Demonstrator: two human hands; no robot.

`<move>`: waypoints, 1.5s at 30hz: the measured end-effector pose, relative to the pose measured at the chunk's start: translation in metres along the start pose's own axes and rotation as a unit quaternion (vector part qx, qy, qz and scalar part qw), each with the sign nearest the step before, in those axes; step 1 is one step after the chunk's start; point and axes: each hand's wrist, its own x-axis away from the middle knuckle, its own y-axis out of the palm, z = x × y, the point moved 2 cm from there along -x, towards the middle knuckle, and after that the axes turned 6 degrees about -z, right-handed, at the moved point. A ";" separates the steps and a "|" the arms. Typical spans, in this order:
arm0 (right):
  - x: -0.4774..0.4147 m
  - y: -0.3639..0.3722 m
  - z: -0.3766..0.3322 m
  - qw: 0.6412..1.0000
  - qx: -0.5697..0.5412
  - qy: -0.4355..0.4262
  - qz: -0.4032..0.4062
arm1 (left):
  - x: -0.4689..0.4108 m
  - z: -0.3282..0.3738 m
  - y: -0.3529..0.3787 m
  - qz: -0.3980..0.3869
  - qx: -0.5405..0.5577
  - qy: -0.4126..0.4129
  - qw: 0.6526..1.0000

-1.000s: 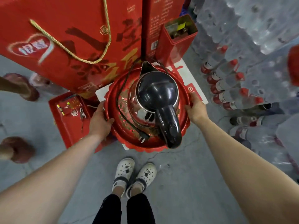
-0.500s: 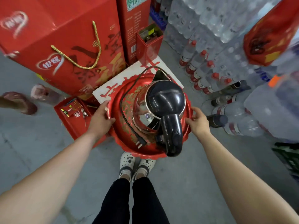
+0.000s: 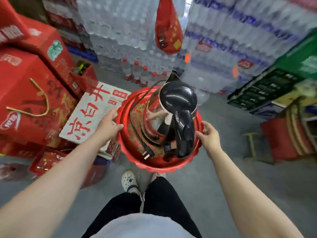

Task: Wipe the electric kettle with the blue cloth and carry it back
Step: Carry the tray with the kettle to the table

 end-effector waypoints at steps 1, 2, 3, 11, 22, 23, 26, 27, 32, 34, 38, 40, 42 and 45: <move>0.011 -0.015 0.007 1.000 -0.018 0.013 0.018 | 0.002 0.013 0.011 -0.021 -0.005 0.011 1.000; 0.021 -0.028 0.015 0.999 -0.033 0.022 0.034 | 0.004 0.022 0.023 -0.040 -0.015 0.019 0.999; 0.031 -0.042 0.025 0.997 -0.045 0.029 0.054 | 0.004 0.032 0.035 -0.058 -0.027 0.032 0.997; 0.098 -0.157 0.122 0.974 -0.121 0.073 0.178 | 0.032 0.108 0.162 -0.153 -0.106 0.120 0.975; 0.181 -0.352 0.264 0.933 -0.169 0.118 0.295 | 0.111 0.187 0.403 -0.255 -0.154 0.166 0.940; 0.186 -0.368 0.274 0.930 -0.172 0.120 0.303 | 0.114 0.193 0.423 -0.261 -0.161 0.173 0.936; 0.196 -0.414 0.301 0.918 -0.189 0.129 0.325 | 0.127 0.218 0.485 -0.290 -0.164 0.181 0.925; 0.197 -0.430 0.310 0.912 -0.195 0.133 0.335 | 0.133 0.227 0.506 -0.300 -0.166 0.183 0.921; 0.188 -0.506 0.358 0.885 -0.228 0.166 0.370 | 0.142 0.273 0.616 -0.336 -0.175 0.191 0.905; 0.177 -0.540 0.378 0.877 -0.231 0.183 0.379 | 0.140 0.295 0.663 -0.349 -0.183 0.196 0.898; 0.157 -0.614 0.412 0.861 -0.227 0.217 0.401 | 0.134 0.346 0.763 -0.385 -0.198 0.196 0.880; 0.149 -0.651 0.430 0.852 -0.224 0.235 0.410 | 0.133 0.372 0.810 -0.404 -0.215 0.196 0.867; 0.142 -0.687 0.450 0.842 -0.229 0.248 0.422 | 0.132 0.397 0.860 -0.425 -0.226 0.191 0.856; 0.134 -0.739 0.480 0.824 -0.231 0.269 0.443 | 0.127 0.430 0.937 -0.440 -0.252 0.205 0.837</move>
